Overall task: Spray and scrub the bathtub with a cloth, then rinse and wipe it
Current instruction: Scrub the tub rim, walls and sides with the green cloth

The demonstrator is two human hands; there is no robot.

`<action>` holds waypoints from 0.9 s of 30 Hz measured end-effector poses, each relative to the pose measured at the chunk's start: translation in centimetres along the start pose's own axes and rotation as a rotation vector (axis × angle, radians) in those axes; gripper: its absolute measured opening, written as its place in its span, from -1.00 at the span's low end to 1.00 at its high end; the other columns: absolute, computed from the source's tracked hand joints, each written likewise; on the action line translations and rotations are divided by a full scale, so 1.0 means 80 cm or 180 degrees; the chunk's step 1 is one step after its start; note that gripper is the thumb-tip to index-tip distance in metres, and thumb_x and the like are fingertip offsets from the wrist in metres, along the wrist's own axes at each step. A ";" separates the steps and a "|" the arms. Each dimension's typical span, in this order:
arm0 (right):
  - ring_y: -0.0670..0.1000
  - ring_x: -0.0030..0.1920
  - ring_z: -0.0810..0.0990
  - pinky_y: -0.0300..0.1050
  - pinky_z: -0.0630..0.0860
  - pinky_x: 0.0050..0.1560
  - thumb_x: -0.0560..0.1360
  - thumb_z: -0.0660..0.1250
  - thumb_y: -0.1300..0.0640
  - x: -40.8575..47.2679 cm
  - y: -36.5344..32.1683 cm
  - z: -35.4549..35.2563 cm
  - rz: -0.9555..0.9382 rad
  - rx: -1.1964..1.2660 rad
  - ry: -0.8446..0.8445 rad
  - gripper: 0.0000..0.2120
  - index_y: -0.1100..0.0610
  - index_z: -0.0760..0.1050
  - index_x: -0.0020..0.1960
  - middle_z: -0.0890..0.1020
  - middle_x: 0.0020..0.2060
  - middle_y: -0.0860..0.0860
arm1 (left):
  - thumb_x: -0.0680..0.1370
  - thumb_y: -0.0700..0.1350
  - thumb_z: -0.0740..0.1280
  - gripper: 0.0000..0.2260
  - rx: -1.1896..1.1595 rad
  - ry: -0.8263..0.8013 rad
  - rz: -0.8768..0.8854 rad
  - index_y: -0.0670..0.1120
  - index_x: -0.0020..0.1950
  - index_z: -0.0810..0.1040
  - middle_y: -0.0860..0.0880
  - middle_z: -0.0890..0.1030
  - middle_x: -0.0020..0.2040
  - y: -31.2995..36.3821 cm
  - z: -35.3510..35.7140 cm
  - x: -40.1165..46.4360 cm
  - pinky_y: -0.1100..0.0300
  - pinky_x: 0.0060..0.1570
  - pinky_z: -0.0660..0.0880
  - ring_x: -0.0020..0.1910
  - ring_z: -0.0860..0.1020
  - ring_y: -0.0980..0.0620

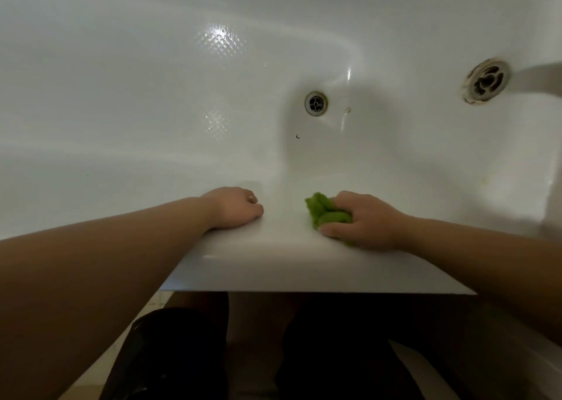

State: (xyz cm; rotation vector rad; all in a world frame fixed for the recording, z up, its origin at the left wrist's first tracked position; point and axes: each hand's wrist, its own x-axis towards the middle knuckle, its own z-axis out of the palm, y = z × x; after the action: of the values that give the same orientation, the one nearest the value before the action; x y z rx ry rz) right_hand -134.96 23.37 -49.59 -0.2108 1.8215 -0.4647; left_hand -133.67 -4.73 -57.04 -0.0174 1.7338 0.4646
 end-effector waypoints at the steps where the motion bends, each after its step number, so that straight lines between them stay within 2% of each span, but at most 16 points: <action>1: -0.11 -0.07 0.52 -0.20 0.33 -0.09 0.53 0.40 -0.24 -0.013 0.011 -0.010 0.0089 -0.0057 -0.0010 -0.76 -0.15 0.42 -0.14 0.50 -0.09 -0.10 | 0.64 0.15 0.20 -0.58 -0.0029 0.0000 0.0030 0.10 0.48 0.48 0.07 0.47 0.49 -0.001 -0.002 -0.008 0.10 0.40 0.34 0.46 0.41 -0.03; 5: 0.07 0.04 0.54 -0.02 0.39 0.05 0.58 0.27 -0.25 0.022 0.032 -0.010 0.0567 -0.0477 -0.0105 -0.79 -0.12 0.42 0.00 0.49 0.00 -0.03 | 0.64 0.18 0.22 -0.55 -0.0029 -0.0047 0.0156 0.10 0.51 0.46 0.07 0.45 0.52 -0.012 -0.009 -0.039 0.10 0.44 0.30 0.48 0.39 -0.01; 8: 0.20 0.25 0.51 0.07 0.44 0.22 0.60 0.20 -0.25 0.082 -0.002 0.021 0.0798 -0.0502 -0.0028 -0.52 0.04 0.40 0.38 0.44 0.30 0.13 | 0.63 0.25 0.23 -0.50 -0.0024 -0.0032 0.0245 0.09 0.53 0.44 0.07 0.44 0.52 -0.026 -0.013 -0.064 0.11 0.43 0.29 0.48 0.39 0.00; 10: 0.25 0.36 0.45 0.10 0.41 0.31 0.62 0.17 -0.21 0.106 -0.041 0.042 0.0707 -0.0349 0.0014 -0.44 0.10 0.32 0.49 0.37 0.41 0.18 | 0.63 0.32 0.21 -0.44 0.0119 -0.0004 0.0285 0.07 0.55 0.41 0.06 0.41 0.54 -0.036 -0.015 -0.080 0.09 0.45 0.27 0.50 0.38 -0.01; 12: 0.26 0.38 0.43 0.10 0.37 0.35 0.65 0.12 -0.16 0.110 -0.081 0.054 0.0424 -0.0179 0.0004 -0.47 0.13 0.31 0.50 0.36 0.43 0.21 | 0.61 0.39 0.16 -0.36 0.0312 0.0027 0.0293 0.06 0.58 0.37 0.05 0.38 0.56 -0.047 -0.017 -0.096 0.09 0.47 0.25 0.51 0.36 -0.01; 14: 0.22 0.26 0.47 0.05 0.38 0.22 0.65 0.15 -0.12 0.092 -0.108 0.057 0.0078 -0.0007 0.0029 -0.55 0.13 0.36 0.41 0.42 0.35 0.20 | 0.57 0.46 0.10 -0.28 0.0502 0.0085 0.0311 0.06 0.60 0.34 0.05 0.36 0.58 -0.057 -0.019 -0.114 0.07 0.49 0.25 0.53 0.34 0.00; 16: 0.14 0.13 0.49 -0.03 0.35 0.08 0.63 0.23 -0.08 0.063 -0.109 0.050 -0.0183 0.0208 0.0079 -0.62 0.08 0.37 0.36 0.49 0.22 0.11 | 0.53 0.50 0.02 -0.21 0.0657 0.0140 0.0334 0.07 0.62 0.29 0.06 0.32 0.61 -0.066 -0.019 -0.132 0.05 0.51 0.24 0.54 0.32 0.01; 18: 0.08 0.12 0.51 -0.08 0.34 0.07 0.62 0.31 -0.05 0.030 -0.092 0.036 -0.0308 0.0245 0.0053 -0.60 0.05 0.38 0.39 0.51 0.17 0.01 | 0.47 0.56 -0.04 -0.14 0.0791 0.0209 0.0323 0.10 0.64 0.23 0.08 0.29 0.62 -0.076 -0.017 -0.146 0.02 0.53 0.24 0.56 0.30 0.03; 22: 0.06 0.20 0.53 -0.08 0.40 0.21 0.61 0.38 -0.08 0.006 -0.040 0.012 0.0030 0.0268 -0.0008 -0.59 0.01 0.48 0.41 0.57 0.22 0.00 | 0.38 0.65 -0.20 -0.04 0.1008 0.0500 0.0279 0.16 0.64 0.20 0.13 0.29 0.62 -0.102 -0.010 -0.164 -0.01 0.49 0.33 0.55 0.31 0.05; 25: 0.12 0.25 0.54 -0.01 0.42 0.30 0.60 0.33 -0.18 0.044 -0.026 0.015 0.0429 0.0105 -0.0011 -0.51 -0.02 0.44 0.47 0.57 0.31 0.06 | 0.42 0.62 -0.23 -0.08 0.1066 0.0805 0.0240 0.16 0.62 0.25 0.13 0.34 0.59 -0.117 -0.003 -0.175 0.00 0.43 0.39 0.52 0.35 0.05; 27: 0.20 0.27 0.54 0.03 0.43 0.30 0.61 0.27 -0.21 0.080 -0.040 0.027 0.0603 0.0074 0.0020 -0.45 0.05 0.39 0.50 0.55 0.33 0.16 | 0.46 0.60 -0.21 -0.11 0.1097 0.0992 0.0260 0.14 0.60 0.31 0.10 0.41 0.55 -0.121 0.002 -0.176 0.02 0.36 0.44 0.48 0.41 0.03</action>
State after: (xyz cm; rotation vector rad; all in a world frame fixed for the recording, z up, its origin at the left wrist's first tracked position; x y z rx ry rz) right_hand -135.14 17.69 -54.37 -0.0200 1.8208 -0.3531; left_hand -127.82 -16.94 -46.62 0.2397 2.1084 0.2239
